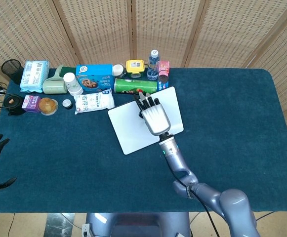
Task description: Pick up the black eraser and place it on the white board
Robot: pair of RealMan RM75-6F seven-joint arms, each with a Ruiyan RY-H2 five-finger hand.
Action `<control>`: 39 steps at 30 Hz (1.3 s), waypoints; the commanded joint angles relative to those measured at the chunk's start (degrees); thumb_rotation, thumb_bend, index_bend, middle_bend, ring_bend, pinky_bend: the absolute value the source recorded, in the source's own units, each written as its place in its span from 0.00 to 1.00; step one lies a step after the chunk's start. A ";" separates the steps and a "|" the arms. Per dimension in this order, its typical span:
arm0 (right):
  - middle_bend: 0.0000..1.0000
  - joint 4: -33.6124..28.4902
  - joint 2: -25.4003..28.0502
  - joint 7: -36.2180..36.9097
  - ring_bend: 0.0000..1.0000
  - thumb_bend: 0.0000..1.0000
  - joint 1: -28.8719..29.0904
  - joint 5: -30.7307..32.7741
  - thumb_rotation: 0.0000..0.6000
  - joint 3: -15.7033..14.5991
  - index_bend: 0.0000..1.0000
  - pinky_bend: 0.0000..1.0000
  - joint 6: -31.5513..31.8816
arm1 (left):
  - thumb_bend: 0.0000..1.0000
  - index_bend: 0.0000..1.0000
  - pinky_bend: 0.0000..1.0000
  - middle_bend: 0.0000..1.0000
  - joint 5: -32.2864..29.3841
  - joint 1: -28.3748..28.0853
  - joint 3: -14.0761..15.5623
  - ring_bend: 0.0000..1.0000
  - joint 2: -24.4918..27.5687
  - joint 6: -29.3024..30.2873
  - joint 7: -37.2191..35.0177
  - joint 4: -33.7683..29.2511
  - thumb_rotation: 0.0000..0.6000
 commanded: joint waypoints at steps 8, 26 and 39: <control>0.10 -5.76 3.92 -0.42 0.20 0.00 -2.20 -0.75 1.00 -1.35 0.06 0.35 2.22 | 0.08 0.00 0.07 0.00 0.10 0.02 -0.03 0.00 0.09 0.20 -0.49 0.16 1.00; 0.06 -45.34 40.66 9.95 0.06 0.00 -17.21 -0.05 1.00 -8.06 0.11 0.21 -1.96 | 0.08 0.00 0.07 0.00 0.05 0.34 0.09 0.00 -0.52 0.63 1.74 -0.51 1.00; 0.06 -46.60 54.88 25.33 0.02 0.00 -36.38 -0.44 1.00 -17.54 0.15 0.11 10.16 | 0.08 0.00 0.07 0.00 0.58 1.63 0.18 0.00 -1.03 2.97 2.73 -0.90 1.00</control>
